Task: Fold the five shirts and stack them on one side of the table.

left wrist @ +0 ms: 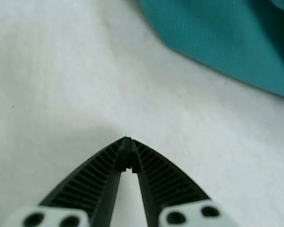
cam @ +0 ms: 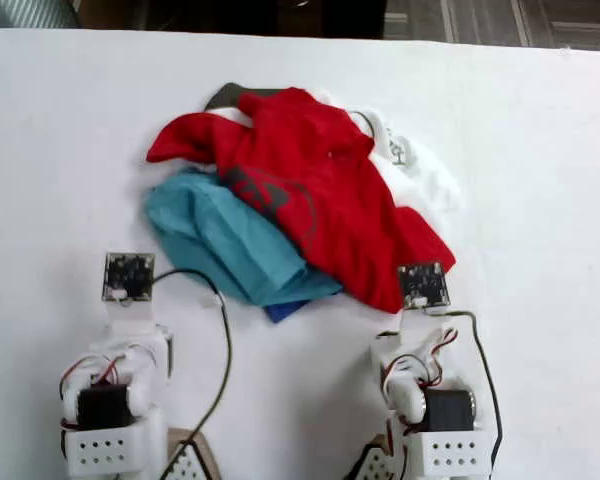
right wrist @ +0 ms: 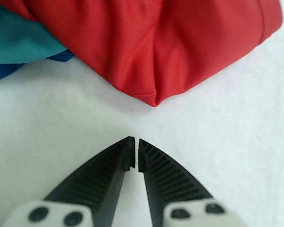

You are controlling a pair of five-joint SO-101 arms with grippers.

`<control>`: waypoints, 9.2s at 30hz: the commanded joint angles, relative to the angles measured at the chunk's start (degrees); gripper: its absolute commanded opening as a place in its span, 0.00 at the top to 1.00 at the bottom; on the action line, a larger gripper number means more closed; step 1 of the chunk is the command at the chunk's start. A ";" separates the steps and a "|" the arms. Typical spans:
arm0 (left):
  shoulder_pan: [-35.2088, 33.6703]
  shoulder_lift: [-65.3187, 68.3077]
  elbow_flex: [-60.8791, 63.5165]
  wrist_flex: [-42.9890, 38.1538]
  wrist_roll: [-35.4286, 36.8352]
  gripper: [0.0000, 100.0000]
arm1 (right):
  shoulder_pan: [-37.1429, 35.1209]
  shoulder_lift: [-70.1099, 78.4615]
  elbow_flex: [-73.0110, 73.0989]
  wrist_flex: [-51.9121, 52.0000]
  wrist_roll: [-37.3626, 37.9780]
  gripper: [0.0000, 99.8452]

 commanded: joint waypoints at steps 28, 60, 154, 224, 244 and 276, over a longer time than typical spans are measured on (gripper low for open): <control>-0.18 -0.97 1.19 0.26 -0.18 0.97 | 0.57 -0.66 0.62 -0.22 -0.26 0.98; -0.18 -0.97 1.19 0.26 -0.18 0.97 | 0.57 -0.66 0.62 -0.22 -0.26 0.98; -0.18 -0.97 1.19 0.26 -0.18 0.97 | 0.22 -0.66 0.26 -24.31 9.05 0.98; -0.18 -0.97 1.19 0.26 -0.18 0.97 | -21.67 112.13 -120.18 19.56 12.66 0.65; 0.00 -0.97 1.19 0.26 0.00 0.97 | -4.44 102.64 -127.65 29.14 9.14 0.65; -3.69 -0.88 -22.99 -19.34 -12.75 0.97 | 2.95 84.44 -110.95 29.14 9.14 0.65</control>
